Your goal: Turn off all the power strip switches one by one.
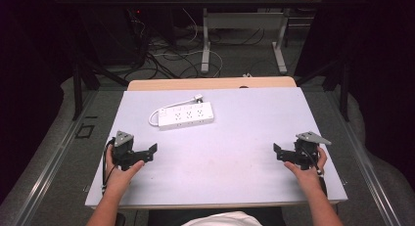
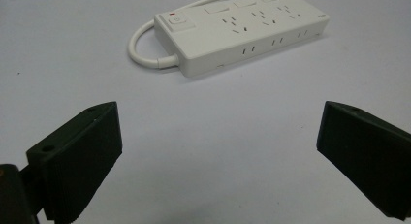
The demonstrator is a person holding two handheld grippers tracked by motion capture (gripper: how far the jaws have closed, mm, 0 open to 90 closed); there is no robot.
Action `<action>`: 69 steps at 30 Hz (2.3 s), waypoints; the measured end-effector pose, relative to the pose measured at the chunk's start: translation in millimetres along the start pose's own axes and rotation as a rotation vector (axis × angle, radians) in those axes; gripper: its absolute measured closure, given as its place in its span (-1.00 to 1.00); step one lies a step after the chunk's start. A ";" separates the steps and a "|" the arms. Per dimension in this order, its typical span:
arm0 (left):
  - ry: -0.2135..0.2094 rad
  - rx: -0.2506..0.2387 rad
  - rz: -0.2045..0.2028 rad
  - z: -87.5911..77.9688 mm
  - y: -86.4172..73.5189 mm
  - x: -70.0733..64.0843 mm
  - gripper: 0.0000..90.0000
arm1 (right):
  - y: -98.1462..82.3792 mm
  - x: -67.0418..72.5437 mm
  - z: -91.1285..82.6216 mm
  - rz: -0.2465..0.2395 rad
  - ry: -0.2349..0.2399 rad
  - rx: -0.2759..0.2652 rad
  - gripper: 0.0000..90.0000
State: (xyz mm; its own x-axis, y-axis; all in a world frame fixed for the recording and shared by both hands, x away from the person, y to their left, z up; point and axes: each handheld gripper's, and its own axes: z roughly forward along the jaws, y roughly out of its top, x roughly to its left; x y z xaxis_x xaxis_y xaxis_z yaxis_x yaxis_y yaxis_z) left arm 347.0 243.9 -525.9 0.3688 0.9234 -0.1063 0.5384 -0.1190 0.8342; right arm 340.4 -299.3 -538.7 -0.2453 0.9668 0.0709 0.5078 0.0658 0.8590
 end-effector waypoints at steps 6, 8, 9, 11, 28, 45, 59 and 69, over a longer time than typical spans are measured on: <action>-0.006 -0.001 -0.007 1.2 1.4 0.2 -0.90 | 0.4 1.5 -2.3 -0.011 0.003 -0.002 -0.99; -0.009 -0.001 -0.007 1.4 2.5 0.3 -0.88 | 0.6 2.7 -3.5 -0.007 0.003 -0.005 -0.99; -0.013 0.003 -0.007 1.2 3.4 1.0 -0.86 | 0.9 2.6 -3.9 -0.012 -0.001 -0.002 -0.99; -0.016 -0.005 -0.017 1.6 5.2 0.8 -0.80 | 0.7 3.1 -3.8 -0.012 -0.006 -0.004 -0.99; 0.038 -0.008 -0.043 17.3 45.3 -3.5 -0.06 | 1.7 8.3 -1.7 -0.004 -0.017 0.005 -0.95; 0.000 0.008 0.010 44.5 103.1 -9.3 0.41 | -0.3 9.5 2.8 -0.013 -0.003 0.016 -0.90; 0.020 0.033 0.050 70.5 138.7 -4.0 0.45 | -0.6 9.7 2.2 -0.021 0.000 0.015 -0.89; 0.041 0.076 0.085 86.2 153.9 -3.7 0.45 | -1.7 10.5 3.8 -0.022 0.003 0.018 -0.89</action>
State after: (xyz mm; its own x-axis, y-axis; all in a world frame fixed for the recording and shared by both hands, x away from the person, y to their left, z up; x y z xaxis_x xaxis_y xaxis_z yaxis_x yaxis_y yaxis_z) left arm 493.8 190.7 -443.7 0.3854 0.9226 -0.0132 0.5627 -0.2237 0.7958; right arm 340.2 -288.4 -541.3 -0.2591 0.9644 0.0536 0.5168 0.0916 0.8512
